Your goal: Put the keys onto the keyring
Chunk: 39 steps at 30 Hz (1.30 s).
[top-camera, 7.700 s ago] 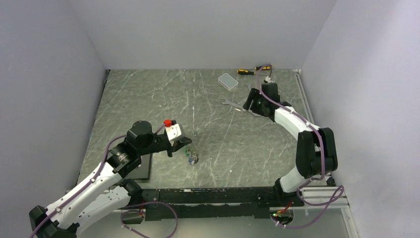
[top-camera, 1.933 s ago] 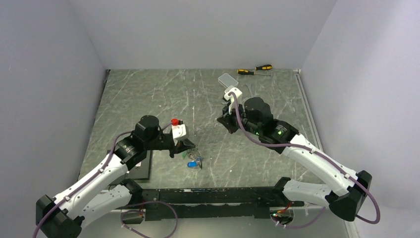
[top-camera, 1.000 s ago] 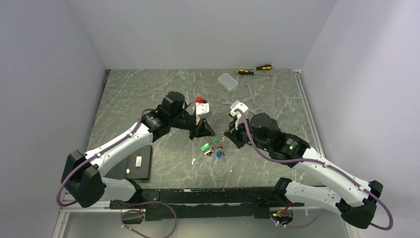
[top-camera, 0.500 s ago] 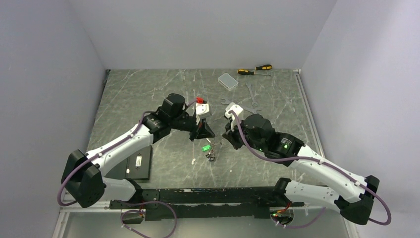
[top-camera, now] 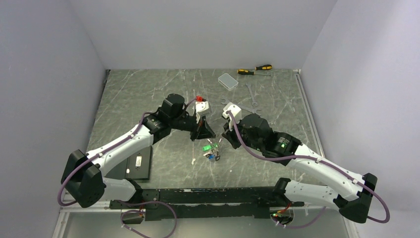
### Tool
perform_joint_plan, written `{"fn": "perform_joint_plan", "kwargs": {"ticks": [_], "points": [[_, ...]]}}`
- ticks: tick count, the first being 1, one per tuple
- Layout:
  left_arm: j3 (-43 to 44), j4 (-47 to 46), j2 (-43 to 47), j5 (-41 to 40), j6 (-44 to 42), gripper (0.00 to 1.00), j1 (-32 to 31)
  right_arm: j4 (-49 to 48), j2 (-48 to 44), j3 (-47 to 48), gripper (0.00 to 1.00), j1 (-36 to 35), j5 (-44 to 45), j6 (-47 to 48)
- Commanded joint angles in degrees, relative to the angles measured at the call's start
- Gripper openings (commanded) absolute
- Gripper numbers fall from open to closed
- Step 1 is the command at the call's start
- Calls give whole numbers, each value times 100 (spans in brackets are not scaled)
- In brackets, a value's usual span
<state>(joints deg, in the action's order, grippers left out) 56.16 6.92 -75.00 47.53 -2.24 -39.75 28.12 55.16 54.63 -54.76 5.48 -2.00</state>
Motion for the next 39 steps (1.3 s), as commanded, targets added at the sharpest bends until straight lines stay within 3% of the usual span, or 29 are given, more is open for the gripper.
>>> {"fn": "perform_joint_plan", "kwargs": {"ticks": [1,39], "points": [[-3,-424,129,146,492,0,-23,-362,-50,119,0,-50,75,34],[38,-163,129,243,294,0,-109,-552,168,100,0,-147,395,-17]]}}
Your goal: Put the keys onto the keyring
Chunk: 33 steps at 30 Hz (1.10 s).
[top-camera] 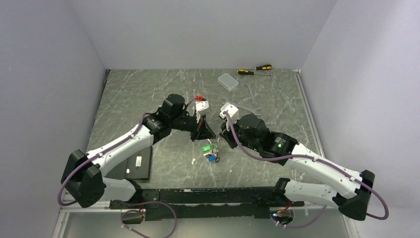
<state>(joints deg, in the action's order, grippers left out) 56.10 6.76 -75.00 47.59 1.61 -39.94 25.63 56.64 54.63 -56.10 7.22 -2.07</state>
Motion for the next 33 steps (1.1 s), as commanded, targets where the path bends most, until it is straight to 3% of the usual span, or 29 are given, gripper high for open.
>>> {"fn": "perform_joint_plan", "kwargs": {"ticks": [1,33], "points": [[36,-158,141,236,-90,0,-88,-277,39,105,0,-15,240,-9],[-77,-370,372,-43,-47,0,-93,-27,73,-14,0,-55,280,-169]]}}
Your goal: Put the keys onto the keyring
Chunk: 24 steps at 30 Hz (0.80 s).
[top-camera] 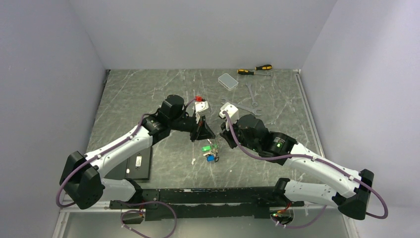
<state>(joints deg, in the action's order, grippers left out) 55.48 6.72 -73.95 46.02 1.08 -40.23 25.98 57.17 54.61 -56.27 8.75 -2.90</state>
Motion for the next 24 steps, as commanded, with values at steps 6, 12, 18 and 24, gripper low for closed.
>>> {"fn": "perform_joint_plan", "kwargs": {"ticks": [6,12,18,24], "points": [[-35,-382,301,51,6,0,-62,-41,2,-50,0,-51,151,-109],[-64,-423,345,-30,23,0,-51,-31,-63,-116,0,-55,179,-146],[-116,-556,405,-49,97,0,-31,-48,-82,-143,0,-59,155,-171],[-172,-628,471,-82,191,0,18,-19,-83,-144,0,-59,118,-213]]}}
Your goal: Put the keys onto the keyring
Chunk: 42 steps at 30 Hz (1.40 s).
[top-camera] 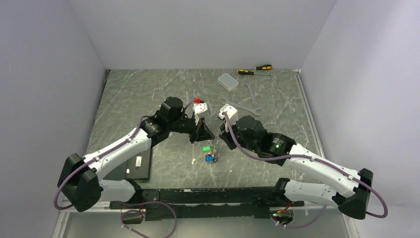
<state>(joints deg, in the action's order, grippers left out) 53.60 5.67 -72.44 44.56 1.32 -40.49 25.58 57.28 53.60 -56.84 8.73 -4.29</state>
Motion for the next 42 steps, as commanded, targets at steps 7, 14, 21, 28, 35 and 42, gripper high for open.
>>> {"fn": "perform_joint_plan", "kwargs": {"ticks": [7,14,21,28,35,42], "points": [[-34,-757,379,61,270,0,135,45,-176,-78,0,-3,133,-121],[-65,-798,402,97,254,0,160,14,-205,-78,0,-3,101,-166],[-81,-815,409,164,216,0,157,34,-155,78,0,-3,170,-180],[-112,-808,440,260,133,0,156,-133,-208,139,0,-3,290,-280],[-130,-823,446,379,123,0,165,-265,-116,220,0,-3,252,-300],[-131,-796,473,361,104,0,158,-380,-230,255,0,-3,289,-281]]}}
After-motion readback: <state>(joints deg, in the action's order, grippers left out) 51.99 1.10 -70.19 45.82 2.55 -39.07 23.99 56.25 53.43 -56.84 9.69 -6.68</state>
